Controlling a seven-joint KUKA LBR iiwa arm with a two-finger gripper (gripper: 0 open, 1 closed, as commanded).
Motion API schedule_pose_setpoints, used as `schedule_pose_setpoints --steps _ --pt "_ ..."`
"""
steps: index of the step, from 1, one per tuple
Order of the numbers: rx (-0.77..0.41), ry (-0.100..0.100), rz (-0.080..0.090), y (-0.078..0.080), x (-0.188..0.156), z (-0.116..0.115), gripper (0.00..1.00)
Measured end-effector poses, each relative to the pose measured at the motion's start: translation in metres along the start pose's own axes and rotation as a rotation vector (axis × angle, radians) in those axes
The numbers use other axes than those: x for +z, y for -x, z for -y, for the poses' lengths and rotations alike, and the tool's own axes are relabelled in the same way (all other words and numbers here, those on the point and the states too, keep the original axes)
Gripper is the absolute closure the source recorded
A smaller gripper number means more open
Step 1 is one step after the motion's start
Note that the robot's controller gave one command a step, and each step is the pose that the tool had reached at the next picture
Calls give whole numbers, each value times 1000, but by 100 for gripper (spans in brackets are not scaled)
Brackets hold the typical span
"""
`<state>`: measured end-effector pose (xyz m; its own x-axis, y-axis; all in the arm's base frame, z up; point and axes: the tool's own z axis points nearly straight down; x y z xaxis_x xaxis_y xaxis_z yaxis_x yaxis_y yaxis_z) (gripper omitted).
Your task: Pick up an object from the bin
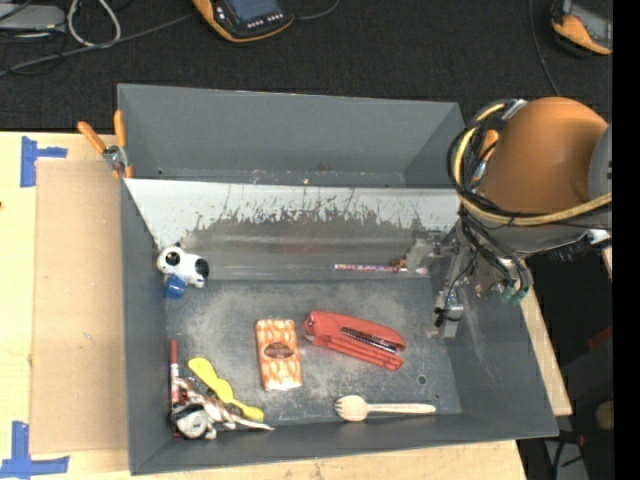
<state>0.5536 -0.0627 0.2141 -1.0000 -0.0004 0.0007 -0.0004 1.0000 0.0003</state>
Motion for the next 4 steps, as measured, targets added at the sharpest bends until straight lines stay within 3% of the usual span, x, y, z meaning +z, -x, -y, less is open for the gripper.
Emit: schedule_pose_setpoints --steps 1,2,3,4 --pt "-106 1 -2 -20 74 -52 0" --pt "-65 -1 8 4 93 -57 0" --pt "28 2 -5 -10 137 -55 0" --pt "297 2 15 2 144 -56 100"
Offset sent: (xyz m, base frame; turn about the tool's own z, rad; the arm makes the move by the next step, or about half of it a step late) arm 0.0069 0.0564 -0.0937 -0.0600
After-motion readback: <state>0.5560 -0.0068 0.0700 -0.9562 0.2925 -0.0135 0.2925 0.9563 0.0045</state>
